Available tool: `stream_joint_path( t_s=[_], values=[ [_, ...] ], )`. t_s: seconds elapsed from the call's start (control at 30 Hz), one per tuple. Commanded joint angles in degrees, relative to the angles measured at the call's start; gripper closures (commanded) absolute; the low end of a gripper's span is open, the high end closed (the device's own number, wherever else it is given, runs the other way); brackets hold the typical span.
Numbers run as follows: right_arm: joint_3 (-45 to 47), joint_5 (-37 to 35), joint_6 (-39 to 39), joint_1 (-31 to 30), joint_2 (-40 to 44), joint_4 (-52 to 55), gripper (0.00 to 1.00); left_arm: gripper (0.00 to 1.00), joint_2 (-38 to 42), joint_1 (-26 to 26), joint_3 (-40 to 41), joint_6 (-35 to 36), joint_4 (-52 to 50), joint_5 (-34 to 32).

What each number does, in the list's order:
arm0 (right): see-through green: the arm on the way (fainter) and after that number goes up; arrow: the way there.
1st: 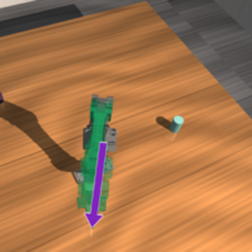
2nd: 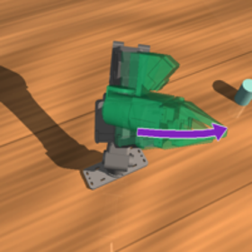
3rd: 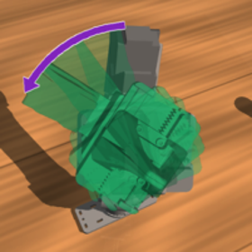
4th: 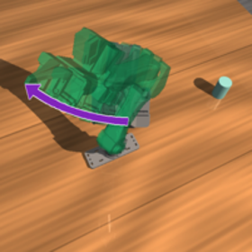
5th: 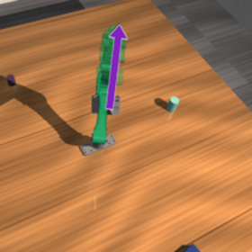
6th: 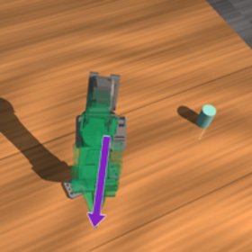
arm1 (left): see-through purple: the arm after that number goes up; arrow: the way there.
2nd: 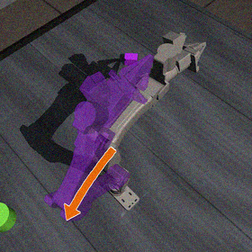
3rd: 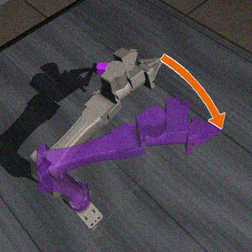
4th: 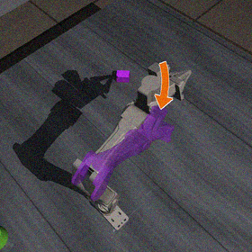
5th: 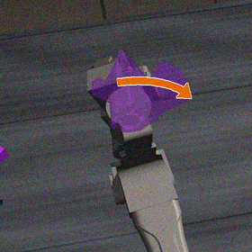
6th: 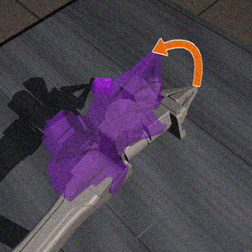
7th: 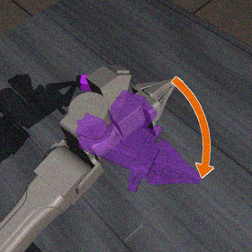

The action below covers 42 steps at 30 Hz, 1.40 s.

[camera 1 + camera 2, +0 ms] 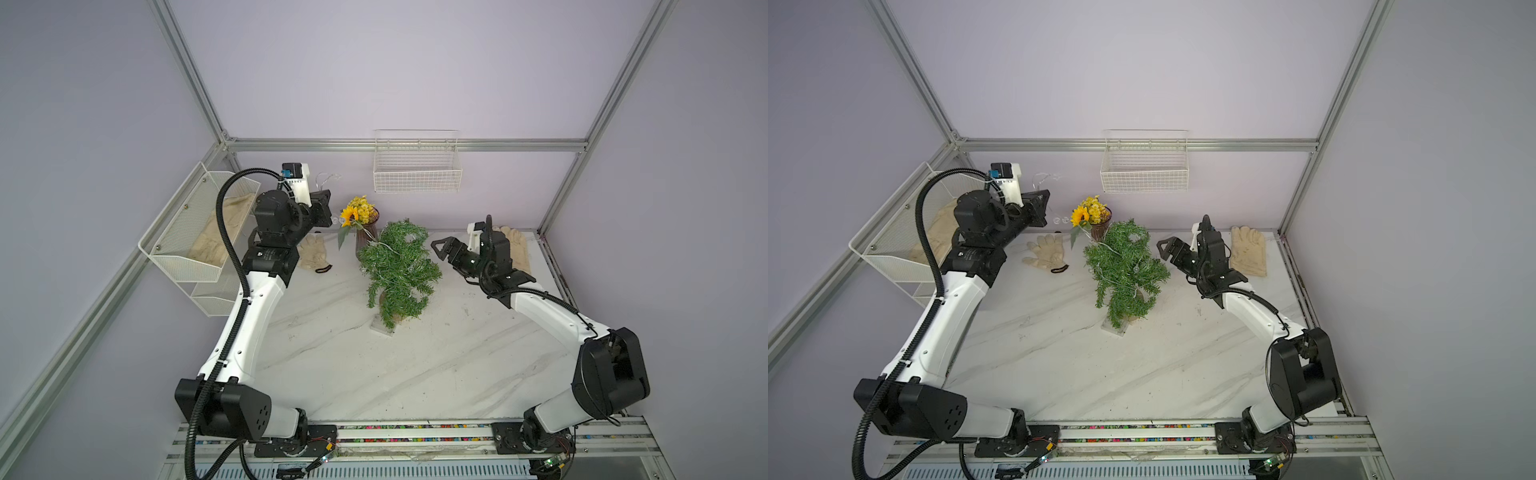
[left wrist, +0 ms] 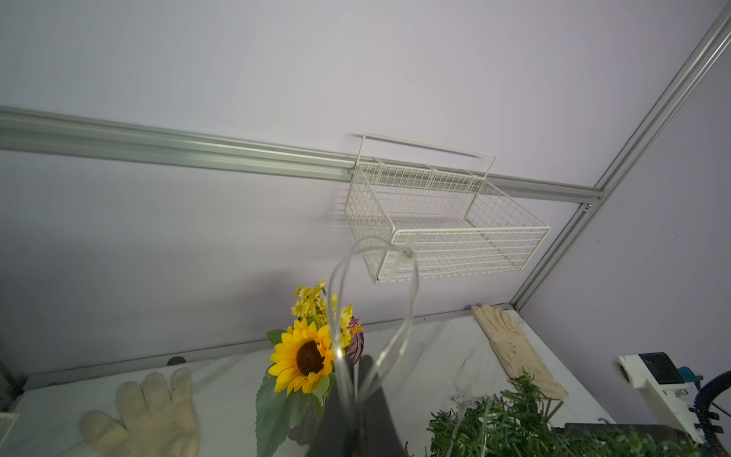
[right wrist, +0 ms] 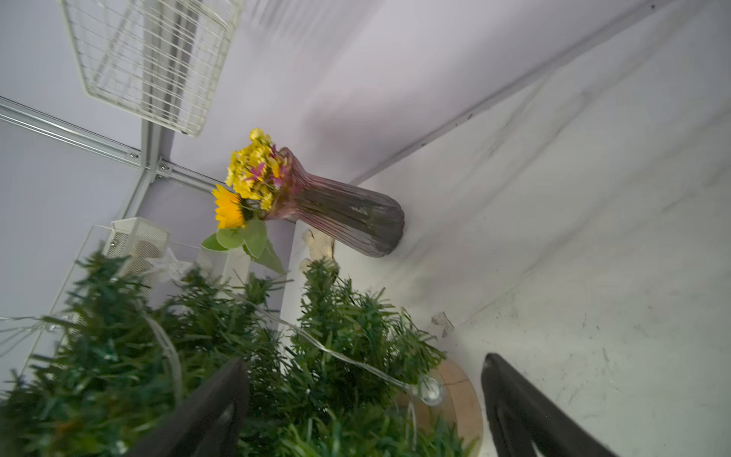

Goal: Remove string lights from the small christmas tree
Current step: Remove the light string from the Christmas tree.

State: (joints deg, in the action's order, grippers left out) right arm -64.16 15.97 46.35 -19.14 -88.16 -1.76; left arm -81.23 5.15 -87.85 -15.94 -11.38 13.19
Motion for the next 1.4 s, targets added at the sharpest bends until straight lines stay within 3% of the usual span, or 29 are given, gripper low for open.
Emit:
stream_joint_path(
  t_s=[0.0, 0.17, 0.4, 0.6, 0.73, 0.93, 1.2, 1.37],
  values=[
    [2.8, 0.3, -0.5, -0.3, 1.2, -0.9, 0.08, 0.99, 4.9, -0.3, 1.5, -1.1, 2.6, -1.2],
    [3.9, -0.8, -0.5, -0.2, 1.4, 0.3, 0.14, 1.0, 8.5, 0.1, -0.6, -2.5, 0.9, -1.1],
    [-0.3, -3.8, -1.1, -0.2, 4.0, 4.3, 0.25, 1.0, 9.1, 2.5, -6.9, -12.0, 0.3, 2.8],
    [-4.8, -4.6, -3.3, -0.2, 6.8, 7.3, 0.33, 1.0, 8.7, 11.2, -9.2, -12.9, -0.2, 0.9],
    [-8.2, -1.1, -4.9, -0.2, 7.0, 7.6, 0.41, 1.0, 6.0, 17.8, -14.2, -10.5, -3.1, -2.0],
    [-8.1, 6.5, -5.8, -0.3, 7.6, 4.7, 0.63, 1.0, 1.0, 22.5, -23.2, -9.3, -5.6, -2.8],
    [-3.9, 9.9, -7.3, -0.3, 8.3, 0.9, 0.65, 1.0, -10.0, 28.5, -41.9, -8.6, -10.8, -3.3],
    [-3.8, 10.7, -7.3, -0.3, 7.4, 0.7, 0.65, 1.0, -14.2, 31.0, -48.8, -7.4, -12.8, -4.3]
  ],
)
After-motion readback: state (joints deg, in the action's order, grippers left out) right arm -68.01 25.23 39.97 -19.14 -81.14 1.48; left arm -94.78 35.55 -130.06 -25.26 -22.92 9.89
